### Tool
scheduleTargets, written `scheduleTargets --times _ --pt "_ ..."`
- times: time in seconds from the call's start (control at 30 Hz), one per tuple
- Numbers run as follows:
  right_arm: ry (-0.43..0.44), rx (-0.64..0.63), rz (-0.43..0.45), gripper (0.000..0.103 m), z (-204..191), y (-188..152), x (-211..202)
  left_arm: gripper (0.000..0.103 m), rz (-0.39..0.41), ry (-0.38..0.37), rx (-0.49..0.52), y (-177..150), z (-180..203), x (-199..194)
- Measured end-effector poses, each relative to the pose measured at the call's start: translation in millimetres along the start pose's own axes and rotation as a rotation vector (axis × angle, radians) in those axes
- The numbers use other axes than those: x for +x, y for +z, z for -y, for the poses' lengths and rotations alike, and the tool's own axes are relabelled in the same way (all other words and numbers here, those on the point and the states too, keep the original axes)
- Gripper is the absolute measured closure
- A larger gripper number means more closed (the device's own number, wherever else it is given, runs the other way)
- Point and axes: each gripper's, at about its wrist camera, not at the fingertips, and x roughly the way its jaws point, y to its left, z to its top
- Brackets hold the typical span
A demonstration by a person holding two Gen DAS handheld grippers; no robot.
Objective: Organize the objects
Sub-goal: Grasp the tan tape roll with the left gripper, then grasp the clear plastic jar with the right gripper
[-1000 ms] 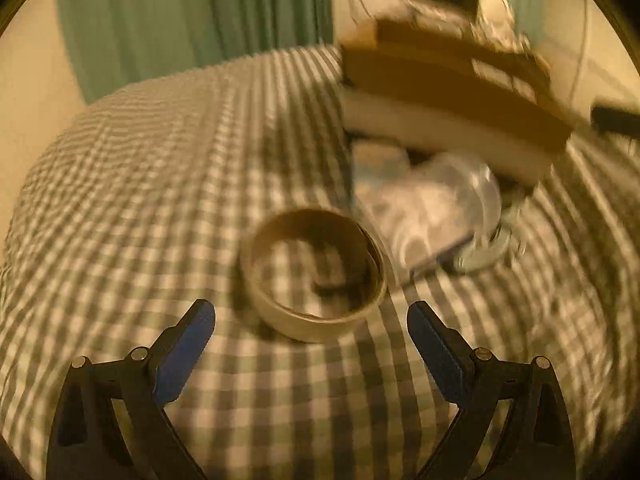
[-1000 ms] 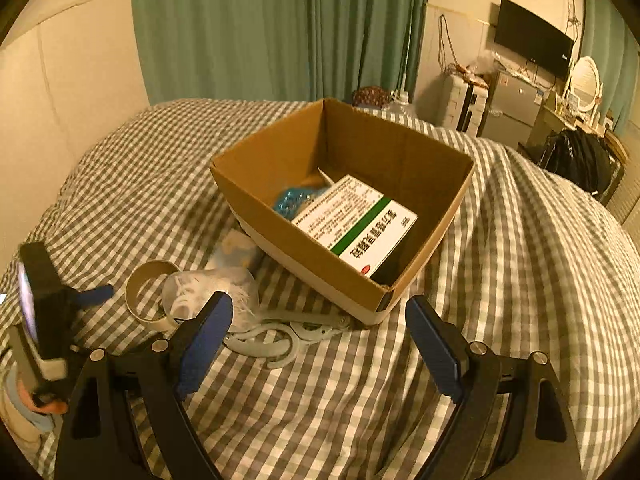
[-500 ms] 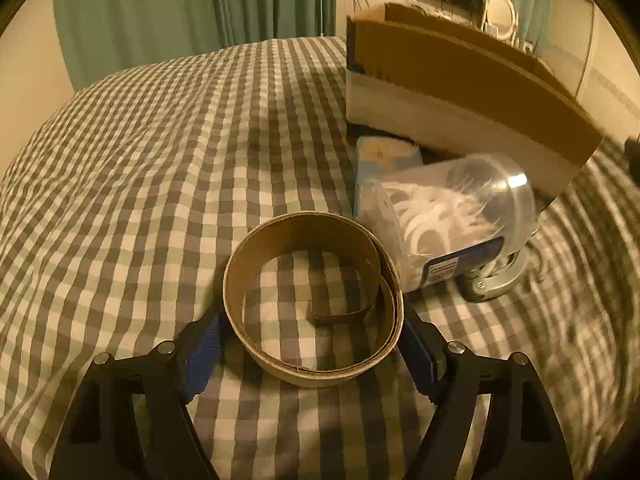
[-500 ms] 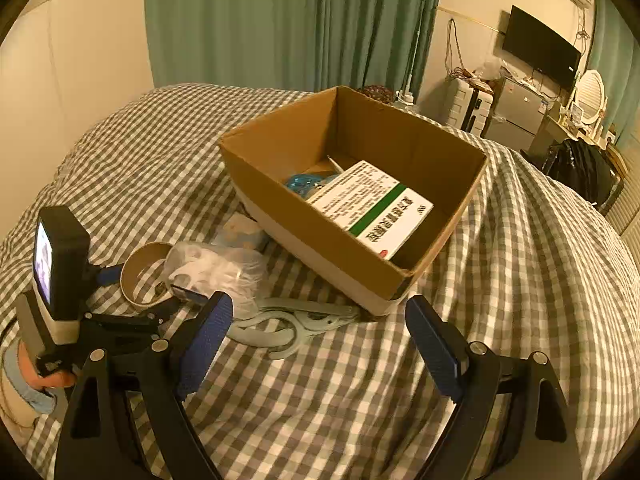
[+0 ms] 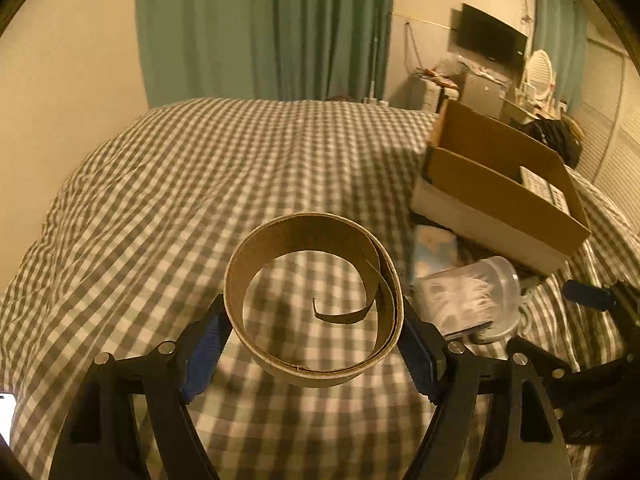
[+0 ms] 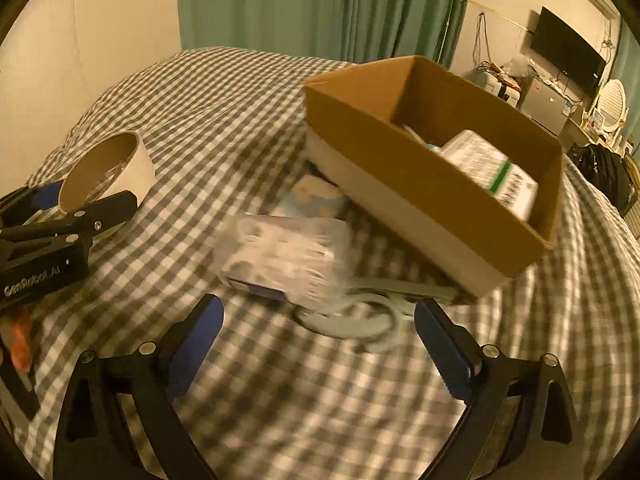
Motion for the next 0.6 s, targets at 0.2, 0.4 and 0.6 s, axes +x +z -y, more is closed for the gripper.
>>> scheduleTargets --times 0.2,0.4,0.6 --pt "-0.014 -0.010 -0.046 0.006 -29.4 9.7 30.8 0.023 -0.028 0.013 -0.059 -2.2 -30.0 12.2" --pt "-0.097 0.017 -0.048 0.006 -38.3 11.4 56.5 0.023 -0.034 0.012 -0.085 -1.7 -41.1 12.1" --pt "-0.073 0.055 -0.044 0.009 -24.2 13.7 66.8 0.023 -0.041 0.017 -0.057 -1.0 -35.7 16.9"
